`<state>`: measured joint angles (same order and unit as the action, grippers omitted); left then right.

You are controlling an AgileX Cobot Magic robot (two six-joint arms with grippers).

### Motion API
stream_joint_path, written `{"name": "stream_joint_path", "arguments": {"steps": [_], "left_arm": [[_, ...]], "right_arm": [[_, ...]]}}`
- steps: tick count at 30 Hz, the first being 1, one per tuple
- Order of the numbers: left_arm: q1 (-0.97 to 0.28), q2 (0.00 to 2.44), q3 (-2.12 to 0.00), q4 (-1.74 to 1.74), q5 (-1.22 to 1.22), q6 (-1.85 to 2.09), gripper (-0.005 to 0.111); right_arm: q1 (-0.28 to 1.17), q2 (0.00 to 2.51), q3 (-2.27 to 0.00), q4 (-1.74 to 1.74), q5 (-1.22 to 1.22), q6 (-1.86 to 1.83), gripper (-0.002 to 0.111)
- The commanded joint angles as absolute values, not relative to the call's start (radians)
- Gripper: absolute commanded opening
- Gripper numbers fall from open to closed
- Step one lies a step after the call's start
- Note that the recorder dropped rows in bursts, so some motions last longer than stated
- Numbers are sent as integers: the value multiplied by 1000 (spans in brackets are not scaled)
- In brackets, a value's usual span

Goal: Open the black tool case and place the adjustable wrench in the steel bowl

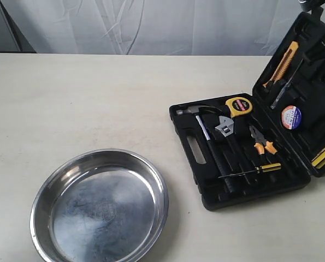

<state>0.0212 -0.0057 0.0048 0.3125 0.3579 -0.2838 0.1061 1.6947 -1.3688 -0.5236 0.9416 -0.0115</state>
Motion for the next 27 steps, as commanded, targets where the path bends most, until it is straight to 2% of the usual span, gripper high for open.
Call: {"name": "stream_joint_path", "arguments": {"steps": [1, 3, 4, 8, 12, 14, 15, 17, 18, 19, 22, 27], "left_arm": [[17, 0, 0, 315, 341, -285, 0], [17, 0, 0, 315, 341, -285, 0], [17, 0, 0, 315, 341, -285, 0], [17, 0, 0, 315, 341, -285, 0], [17, 0, 0, 315, 341, -285, 0], [17, 0, 0, 315, 341, -285, 0], [17, 0, 0, 315, 341, -285, 0], [17, 0, 0, 315, 341, -285, 0], [17, 0, 0, 315, 341, -285, 0], [17, 0, 0, 315, 341, -285, 0], [17, 0, 0, 315, 341, -285, 0], [17, 0, 0, 315, 341, -285, 0]], "right_arm": [[93, 1703, -1368, -576, 918, 20, 41], [93, 1703, -1368, -617, 930, 51, 56], [93, 1703, -1368, -652, 934, 80, 59], [93, 1691, -1368, -792, 971, 257, 59], [93, 1664, -1373, -802, 969, 279, 59], [93, 1647, -1372, -733, 949, 320, 52], [93, 1635, -1372, -628, 928, 324, 44], [93, 1627, -1372, -328, 884, 248, 23], [98, 1631, -1372, -171, 877, 111, 9], [108, 1642, -1372, -53, 877, -29, -1], [155, 1702, -1372, 232, 901, -326, 1], [228, 1857, -1372, 226, 799, -316, 1]]}}
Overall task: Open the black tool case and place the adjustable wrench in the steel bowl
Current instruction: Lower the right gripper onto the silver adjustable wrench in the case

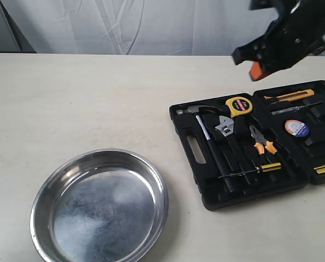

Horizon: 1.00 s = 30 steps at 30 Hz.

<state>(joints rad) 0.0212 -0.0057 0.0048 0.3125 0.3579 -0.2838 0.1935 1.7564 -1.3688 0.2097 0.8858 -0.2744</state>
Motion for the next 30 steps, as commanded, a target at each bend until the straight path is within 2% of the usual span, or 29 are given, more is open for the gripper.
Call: {"name": "stream_joint_path", "arguments": {"steps": [1, 5, 11, 17, 23, 27, 30], "left_arm": [[17, 0, 0, 315, 341, -285, 0], [17, 0, 0, 315, 341, -285, 0], [17, 0, 0, 315, 341, -285, 0], [17, 0, 0, 315, 341, -285, 0], [17, 0, 0, 315, 341, -285, 0], [17, 0, 0, 315, 341, -285, 0], [17, 0, 0, 315, 341, -285, 0]], "right_arm": [[232, 1892, -1372, 238, 775, -316, 1], [253, 1996, -1372, 288, 685, -351, 1], [297, 2018, -1359, 342, 898, -453, 1], [304, 1850, -1097, 357, 749, -374, -1], [302, 1574, -777, 369, 519, -274, -1], [269, 1461, -723, 174, 487, -20, -1], [218, 1467, -730, -25, 450, 183, -1]]}}
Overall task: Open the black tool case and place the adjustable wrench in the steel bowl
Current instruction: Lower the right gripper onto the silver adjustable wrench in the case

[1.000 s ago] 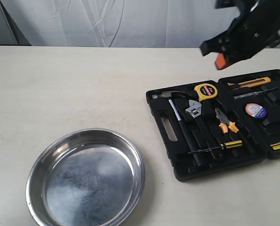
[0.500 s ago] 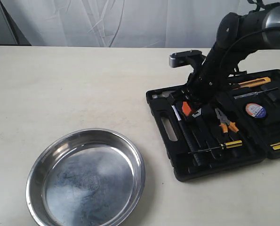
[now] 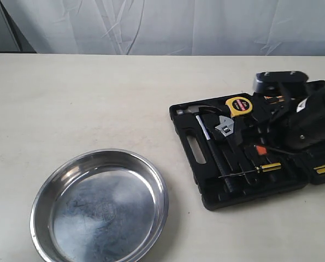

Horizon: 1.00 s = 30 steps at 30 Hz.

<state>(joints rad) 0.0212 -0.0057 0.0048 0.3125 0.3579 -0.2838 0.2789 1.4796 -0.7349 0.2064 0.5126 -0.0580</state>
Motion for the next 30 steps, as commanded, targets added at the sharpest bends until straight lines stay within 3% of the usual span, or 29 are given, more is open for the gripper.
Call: {"name": "stream_joint_path", "arguments": {"steps": [1, 7, 13, 16, 18, 24, 27, 30], "left_arm": [[17, 0, 0, 315, 341, -285, 0], [17, 0, 0, 315, 341, -285, 0], [17, 0, 0, 315, 341, -285, 0], [17, 0, 0, 315, 341, -285, 0], [17, 0, 0, 315, 341, -285, 0], [17, 0, 0, 315, 341, -285, 0], [17, 0, 0, 315, 341, -285, 0], [17, 0, 0, 315, 341, -285, 0]], "right_arm": [[197, 1480, -736, -66, 422, 235, -1], [137, 1679, -973, -105, 418, 211, -1], [191, 1908, -1302, 107, 785, -83, -1], [225, 1977, -1350, 174, 890, -121, 0], [247, 2001, -1346, 170, 890, -121, 8], [270, 2022, -1342, 170, 874, -121, 51], [270, 2024, -1342, 170, 846, -119, 54], [270, 2036, -1342, 170, 836, -113, 50]]}}
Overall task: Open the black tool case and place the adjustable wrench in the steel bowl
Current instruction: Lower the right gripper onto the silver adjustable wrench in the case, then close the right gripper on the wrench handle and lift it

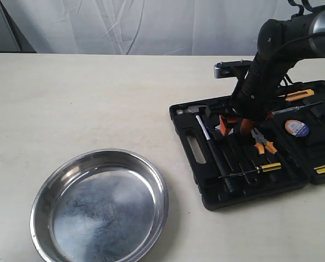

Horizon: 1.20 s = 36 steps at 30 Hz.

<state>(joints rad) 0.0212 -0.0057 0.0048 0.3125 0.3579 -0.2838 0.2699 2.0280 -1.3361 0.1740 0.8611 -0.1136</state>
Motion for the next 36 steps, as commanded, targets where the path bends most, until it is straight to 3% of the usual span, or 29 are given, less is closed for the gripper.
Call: {"name": "stream_joint_path", "arguments": {"steps": [1, 33, 35, 36], "left_arm": [[17, 0, 0, 315, 341, -285, 0], [17, 0, 0, 315, 339, -285, 0], [17, 0, 0, 315, 339, -285, 0], [17, 0, 0, 315, 339, -285, 0]], "right_arm": [[270, 2046, -1342, 183, 836, -113, 48], [270, 2142, -1339, 204, 924, -130, 48], [270, 2168, -1339, 204, 915, -130, 43], [270, 2172, -1339, 204, 912, -130, 34]]}}
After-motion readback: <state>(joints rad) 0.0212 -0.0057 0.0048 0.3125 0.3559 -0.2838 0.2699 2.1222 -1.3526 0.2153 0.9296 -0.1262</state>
